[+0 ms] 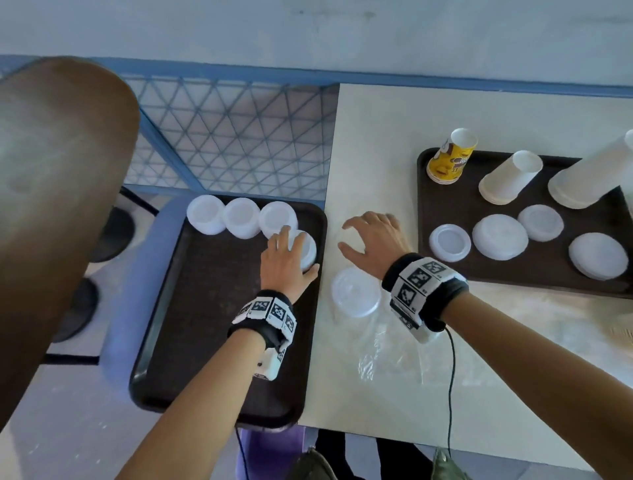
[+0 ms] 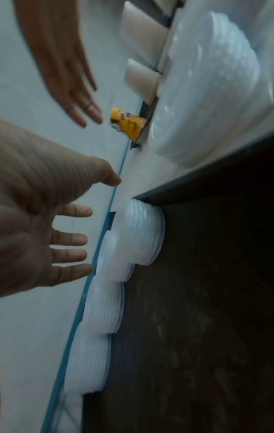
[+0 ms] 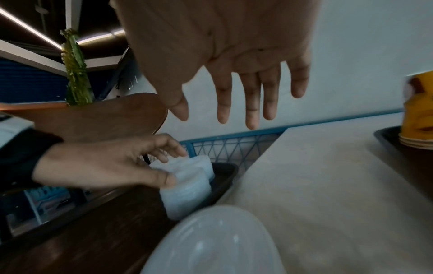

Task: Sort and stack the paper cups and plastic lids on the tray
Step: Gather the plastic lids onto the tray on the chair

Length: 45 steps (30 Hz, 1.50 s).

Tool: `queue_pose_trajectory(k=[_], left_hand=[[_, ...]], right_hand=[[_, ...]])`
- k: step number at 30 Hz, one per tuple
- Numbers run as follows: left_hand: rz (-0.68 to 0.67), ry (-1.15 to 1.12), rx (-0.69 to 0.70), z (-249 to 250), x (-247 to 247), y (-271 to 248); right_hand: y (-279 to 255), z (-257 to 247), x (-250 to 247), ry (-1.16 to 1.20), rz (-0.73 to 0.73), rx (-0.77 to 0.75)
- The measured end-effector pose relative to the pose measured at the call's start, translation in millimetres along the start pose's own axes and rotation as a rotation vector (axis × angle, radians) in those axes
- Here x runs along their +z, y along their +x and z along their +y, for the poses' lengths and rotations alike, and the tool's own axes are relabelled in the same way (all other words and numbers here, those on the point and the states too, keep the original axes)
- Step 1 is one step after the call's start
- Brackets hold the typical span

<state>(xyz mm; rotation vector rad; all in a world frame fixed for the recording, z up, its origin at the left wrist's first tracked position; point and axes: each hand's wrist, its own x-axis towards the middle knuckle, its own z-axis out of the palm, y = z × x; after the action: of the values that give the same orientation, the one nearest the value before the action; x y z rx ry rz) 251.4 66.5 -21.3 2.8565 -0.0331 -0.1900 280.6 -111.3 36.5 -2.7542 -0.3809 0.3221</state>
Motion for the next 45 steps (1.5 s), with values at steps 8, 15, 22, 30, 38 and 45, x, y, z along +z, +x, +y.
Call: queue_pose_trajectory(k=[8,15,22,30,38,45], left_hand=[[-0.04,0.174,0.189,-19.8,10.7,-0.3],[0.073,0.153,0.12,-65.7,13.1,-48.6],[0.089,0.042,-0.037,-126.9,13.2,-99.6],[-0.025,-0.174,-0.287,-141.5,-0.6,-107.7],[-0.223,-0.174,-0.42,-142.0,0.5,-92.0],[-0.261,-0.144,-0.423,-140.2,0.9,-94.9]], right_hand=[[73.1,-38.8,-4.7,-0.048,-0.113,-0.044],[117.9,-77.4,32.2,-0.068,-0.249,-0.077],[134.6,-96.7,66.7,-0.105,-0.295,-0.05],[104.1,-106.2,85.4,-0.077,-0.265,0.09],[61.0,-123.6,111.5,0.026,-0.333,0.152],[46.9,-127.8,121.2,-0.069,-0.358,0.122]])
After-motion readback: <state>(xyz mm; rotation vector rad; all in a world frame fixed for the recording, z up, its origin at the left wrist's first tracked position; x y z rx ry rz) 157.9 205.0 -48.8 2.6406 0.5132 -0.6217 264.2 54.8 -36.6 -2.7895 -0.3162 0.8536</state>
